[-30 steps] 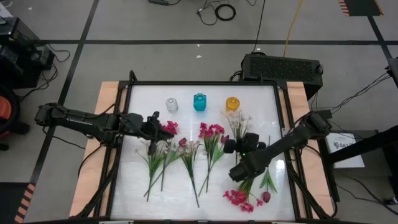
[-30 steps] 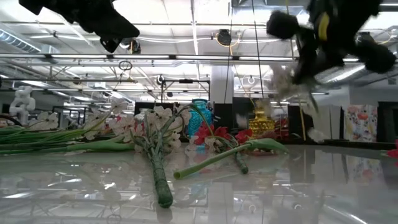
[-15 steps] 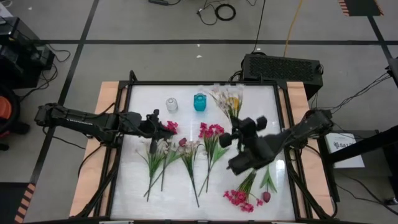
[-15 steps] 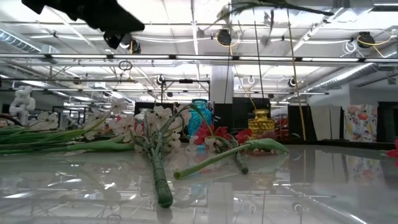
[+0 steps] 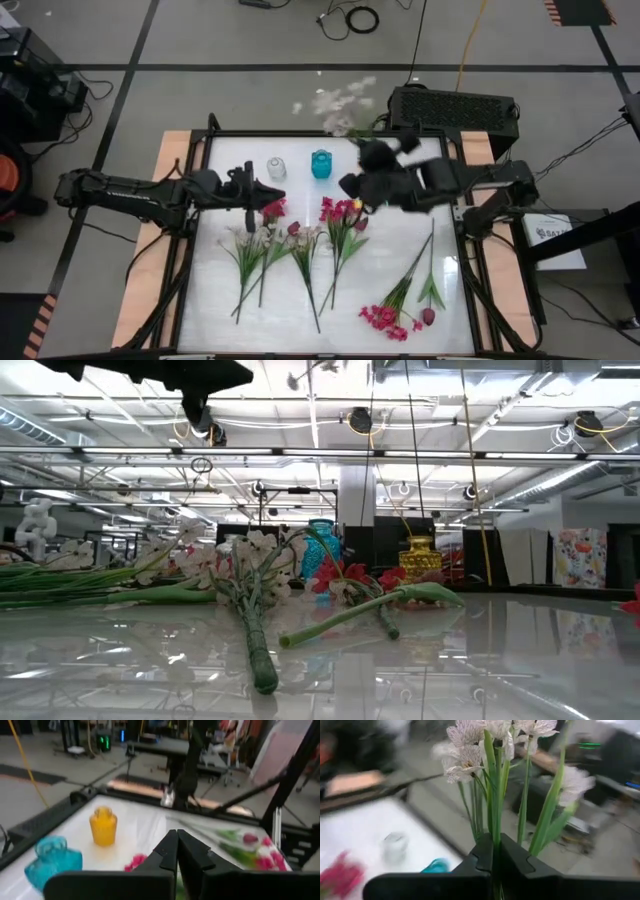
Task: Sort flowers into vase by color
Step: Put the right white flowers into the transparent vase
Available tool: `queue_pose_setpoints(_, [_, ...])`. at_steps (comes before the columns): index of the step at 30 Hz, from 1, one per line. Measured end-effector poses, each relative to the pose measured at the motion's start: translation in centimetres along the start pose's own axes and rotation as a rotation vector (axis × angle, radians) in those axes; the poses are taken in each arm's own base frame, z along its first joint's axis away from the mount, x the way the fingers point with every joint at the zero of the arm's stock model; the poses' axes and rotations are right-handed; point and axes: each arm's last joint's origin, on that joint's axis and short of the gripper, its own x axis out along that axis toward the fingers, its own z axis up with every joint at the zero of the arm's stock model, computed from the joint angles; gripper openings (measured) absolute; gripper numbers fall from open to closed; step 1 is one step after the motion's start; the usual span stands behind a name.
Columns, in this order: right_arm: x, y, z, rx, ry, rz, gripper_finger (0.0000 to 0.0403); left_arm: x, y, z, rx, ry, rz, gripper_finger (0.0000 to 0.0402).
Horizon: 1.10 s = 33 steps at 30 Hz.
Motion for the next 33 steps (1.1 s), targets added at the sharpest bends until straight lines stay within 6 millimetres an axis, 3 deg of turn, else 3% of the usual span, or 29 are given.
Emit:
queue_pose_setpoints(4, [2.4, 0.0, 1.0, 0.007, 0.041, 0.214, 0.0006, 0.4, 0.1, 0.3, -0.002, -0.046, -0.004, 0.006])
queue_pose_setpoints(10, [5.2, 1.4, 2.5, 0.109, -0.066, 0.179, 0.0006, 1.9, -0.1, 0.2, -0.009, -0.095, -0.02, 0.0133])
queue_pose_setpoints(15, [6.9, 3.1, 4.0, 0.202, -0.205, 0.268, 0.0006, 4.0, -0.2, -0.5, -0.06, -0.144, -0.019, 0.0177])
queue_pose_setpoints(23, [6.8, 5.0, 3.3, 0.222, -0.209, 0.334, 0.0006, 4.8, -0.2, -0.7, -0.073, -0.19, -0.013, 0.0215])
queue_pose_setpoints(29, [6.3, 7.9, 1.6, 0.3, -0.32, 0.396, 0.0006, 4.9, -0.4, -0.6, -0.072, -0.211, -0.082, 0.0239])
queue_pose_setpoints(33, [6.1, 8.6, 1.1, 0.354, -0.377, 0.413, 0.0006, 4.9, -0.5, -0.6, -0.069, -0.209, -0.106, 0.0256])
